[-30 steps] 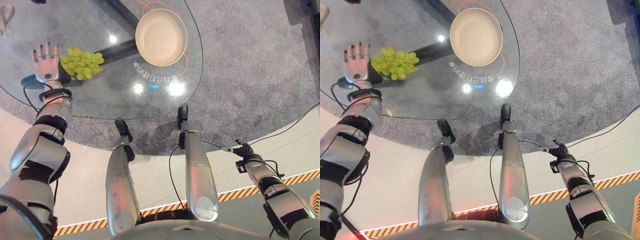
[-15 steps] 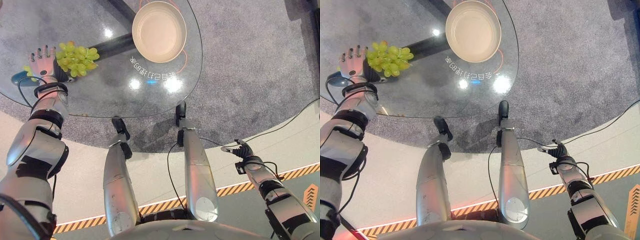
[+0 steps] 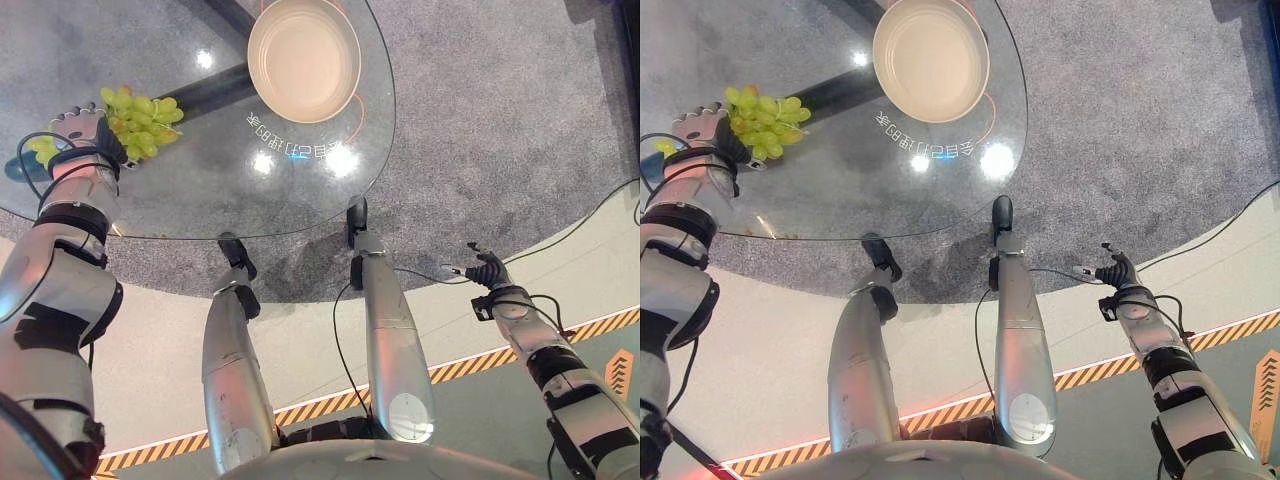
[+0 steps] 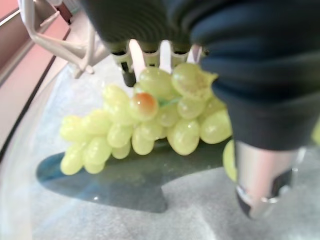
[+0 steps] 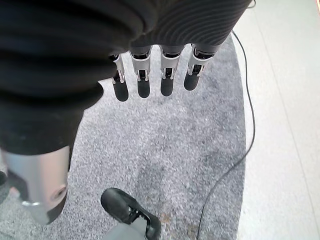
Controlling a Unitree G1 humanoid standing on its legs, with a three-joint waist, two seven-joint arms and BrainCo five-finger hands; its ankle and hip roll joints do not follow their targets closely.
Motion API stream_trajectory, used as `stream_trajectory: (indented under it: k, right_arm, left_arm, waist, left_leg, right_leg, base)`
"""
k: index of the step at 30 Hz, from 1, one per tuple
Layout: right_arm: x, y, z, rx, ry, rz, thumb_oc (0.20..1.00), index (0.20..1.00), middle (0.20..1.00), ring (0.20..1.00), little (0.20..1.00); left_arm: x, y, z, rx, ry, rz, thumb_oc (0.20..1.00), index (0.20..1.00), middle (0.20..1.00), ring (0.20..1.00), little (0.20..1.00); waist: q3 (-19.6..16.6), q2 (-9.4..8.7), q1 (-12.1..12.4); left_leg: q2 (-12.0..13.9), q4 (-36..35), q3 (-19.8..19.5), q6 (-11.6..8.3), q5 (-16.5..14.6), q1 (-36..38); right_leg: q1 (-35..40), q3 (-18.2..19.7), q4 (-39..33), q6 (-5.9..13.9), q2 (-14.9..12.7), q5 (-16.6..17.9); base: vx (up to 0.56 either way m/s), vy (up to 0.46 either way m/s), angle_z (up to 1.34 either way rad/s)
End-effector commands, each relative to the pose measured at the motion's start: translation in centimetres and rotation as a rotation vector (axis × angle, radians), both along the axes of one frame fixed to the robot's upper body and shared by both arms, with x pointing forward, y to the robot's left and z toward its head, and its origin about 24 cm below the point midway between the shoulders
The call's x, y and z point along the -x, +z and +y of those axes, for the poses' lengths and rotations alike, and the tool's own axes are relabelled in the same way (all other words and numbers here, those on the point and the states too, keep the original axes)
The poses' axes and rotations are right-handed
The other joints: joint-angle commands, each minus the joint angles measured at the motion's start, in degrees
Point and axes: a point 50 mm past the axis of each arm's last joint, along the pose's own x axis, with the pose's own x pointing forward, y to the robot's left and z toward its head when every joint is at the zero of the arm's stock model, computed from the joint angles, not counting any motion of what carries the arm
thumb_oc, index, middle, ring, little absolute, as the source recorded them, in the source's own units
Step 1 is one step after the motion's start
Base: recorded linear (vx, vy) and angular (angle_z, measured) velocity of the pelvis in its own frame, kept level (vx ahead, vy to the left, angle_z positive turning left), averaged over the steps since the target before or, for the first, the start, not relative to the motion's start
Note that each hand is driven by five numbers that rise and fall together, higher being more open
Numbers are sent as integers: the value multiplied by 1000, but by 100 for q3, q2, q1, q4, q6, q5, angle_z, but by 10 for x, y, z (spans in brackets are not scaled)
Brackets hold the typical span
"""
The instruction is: Pick up fruits into the plate
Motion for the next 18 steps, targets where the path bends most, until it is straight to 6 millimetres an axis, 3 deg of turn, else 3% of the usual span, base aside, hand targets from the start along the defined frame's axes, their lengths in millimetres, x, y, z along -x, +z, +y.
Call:
stream_trajectory:
  k: [1,6,7,8,9,18]
  right_arm:
    - [25,-7,-26,40,-65,55,1000,1000,1000,1000,1000]
    - [27,-7,-28,43,-74,52,1000,1000,1000,1000,1000]
    - [27,-7,-29,43,-77,49,1000,1000,1000,1000,1000]
    - [27,-7,-30,43,-79,45,1000,1000,1000,1000,1000]
    - [27,-6,-30,45,-78,37,1000,1000,1000,1000,1000]
    - [15,7,-23,33,-60,-52,1000,1000,1000,1000,1000]
  left_arm:
    - [28,-38,32,-45,151,145,1000,1000,1000,1000,1000]
    - [32,-36,38,-95,193,143,1000,1000,1000,1000,1000]
    - [33,-36,39,-94,198,147,802,802,802,802,802]
    - [33,-37,39,-92,204,151,285,285,285,285,285]
    - [34,-39,39,-96,202,150,200,200,200,200,200]
    - [35,-50,35,-129,181,133,200,200,200,200,200]
  waist:
    - [-101,-178,-42]
    - [-101,-224,-49]
    - [-101,-232,-52]
    - [-101,-236,-55]
    - [-101,-245,-56]
    - [-101,-331,-12]
  left_leg:
    - [-473,557,74,145,-532,-330]
    - [-462,560,69,132,-513,-350]
    - [-459,561,66,131,-509,-356]
    - [-459,562,65,133,-507,-364]
    - [-469,558,59,133,-504,-376]
    - [-488,430,19,114,-436,-376]
  right_leg:
    - [17,-168,42,-152,498,-143]
    - [9,-179,47,-165,523,-129]
    - [5,-177,53,-166,529,-129]
    - [-5,-178,61,-168,536,-130]
    - [-12,-175,57,-174,548,-127]
    - [12,-201,-17,-165,611,-99]
  base:
    - [0,0,0]
    - [0,0,0]
    - [0,0,0]
    - [0,0,0]
    - [0,0,0]
    - [0,0,0]
